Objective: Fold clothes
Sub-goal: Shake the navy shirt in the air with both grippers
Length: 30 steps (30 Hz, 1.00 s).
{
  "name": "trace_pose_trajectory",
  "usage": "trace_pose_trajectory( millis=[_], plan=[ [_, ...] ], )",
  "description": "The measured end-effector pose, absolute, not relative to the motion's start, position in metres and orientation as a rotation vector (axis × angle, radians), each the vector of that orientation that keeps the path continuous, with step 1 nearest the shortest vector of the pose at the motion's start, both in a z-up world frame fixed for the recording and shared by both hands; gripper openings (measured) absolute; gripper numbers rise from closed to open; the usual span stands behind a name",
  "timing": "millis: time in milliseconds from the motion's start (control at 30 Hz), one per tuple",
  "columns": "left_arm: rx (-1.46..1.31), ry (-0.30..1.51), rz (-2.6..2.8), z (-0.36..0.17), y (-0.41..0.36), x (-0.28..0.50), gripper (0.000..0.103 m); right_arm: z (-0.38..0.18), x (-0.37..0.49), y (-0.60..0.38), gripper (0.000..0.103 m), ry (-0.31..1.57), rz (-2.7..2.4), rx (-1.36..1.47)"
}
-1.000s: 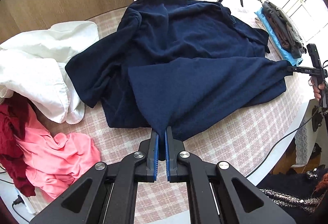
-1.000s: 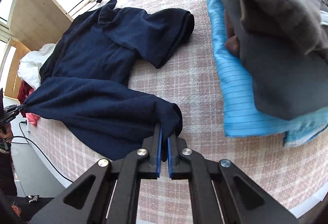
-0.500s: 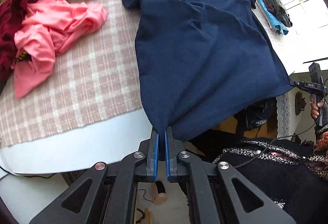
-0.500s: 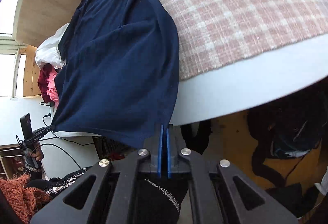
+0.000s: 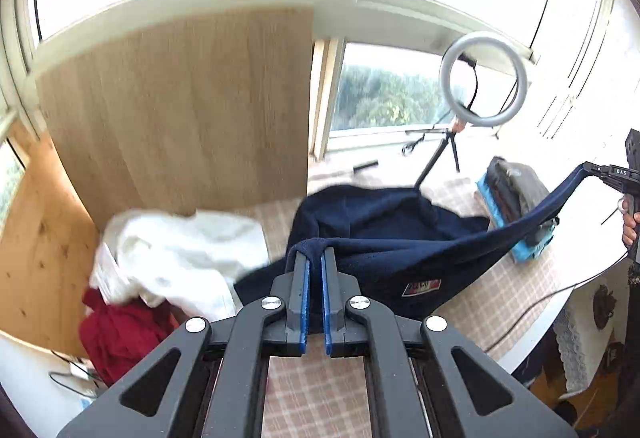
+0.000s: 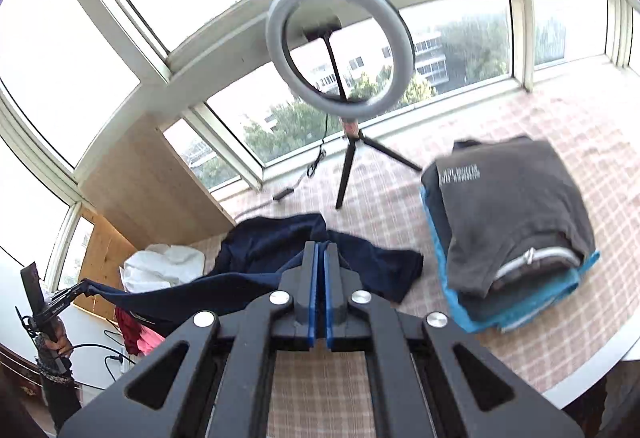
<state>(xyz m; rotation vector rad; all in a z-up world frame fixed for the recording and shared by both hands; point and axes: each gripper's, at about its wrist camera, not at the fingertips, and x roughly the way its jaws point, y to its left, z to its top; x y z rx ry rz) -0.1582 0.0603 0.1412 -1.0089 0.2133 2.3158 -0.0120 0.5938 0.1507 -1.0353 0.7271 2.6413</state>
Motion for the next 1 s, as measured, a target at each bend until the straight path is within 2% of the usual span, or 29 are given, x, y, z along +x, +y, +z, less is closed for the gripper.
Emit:
trace_pose_trajectory(
  millis=[100, 167, 233, 333, 433, 567, 767, 867, 1000],
  plan=[
    [-0.839, 0.21, 2.384, 0.211, 0.044, -0.129, 0.004, 0.263, 0.002, 0.581, 0.002, 0.516, 2.734, -0.825],
    [-0.771, 0.216, 2.406, 0.237, 0.035, -0.109, 0.005, 0.297, 0.022, 0.575, 0.002, 0.42, 2.767, -0.762],
    [-0.786, 0.247, 2.392, 0.228, 0.031, -0.093, 0.005, 0.282, 0.033, 0.573, 0.002, 0.388, 2.763, -0.817],
    [-0.904, 0.333, 2.343, 0.176, 0.037, -0.074, 0.005, 0.256, 0.049, 0.57, 0.002, 0.344, 2.751, -0.908],
    [-1.066, 0.378, 2.244, 0.1, 0.048, -0.051, 0.005, 0.186, 0.063, 0.578, 0.002, 0.382, 2.682, -1.091],
    [-1.274, 0.428, 2.081, -0.017, 0.062, -0.017, 0.005, 0.059, 0.095, 0.59, 0.002, 0.489, 2.541, -1.341],
    [-1.613, 0.336, 1.889, -0.17, 0.062, -0.002, 0.004, -0.119, 0.134, 0.597, 0.002, 0.699, 2.292, -1.647],
    [-1.685, 0.312, 1.845, -0.197, 0.057, 0.008, 0.004, -0.168, 0.148, 0.594, 0.003, 0.744, 2.205, -1.742],
    [-1.696, 0.278, 1.844, -0.191, 0.049, 0.015, 0.004, -0.168, 0.159, 0.594, 0.002, 0.756, 2.206, -1.747]
  ],
)
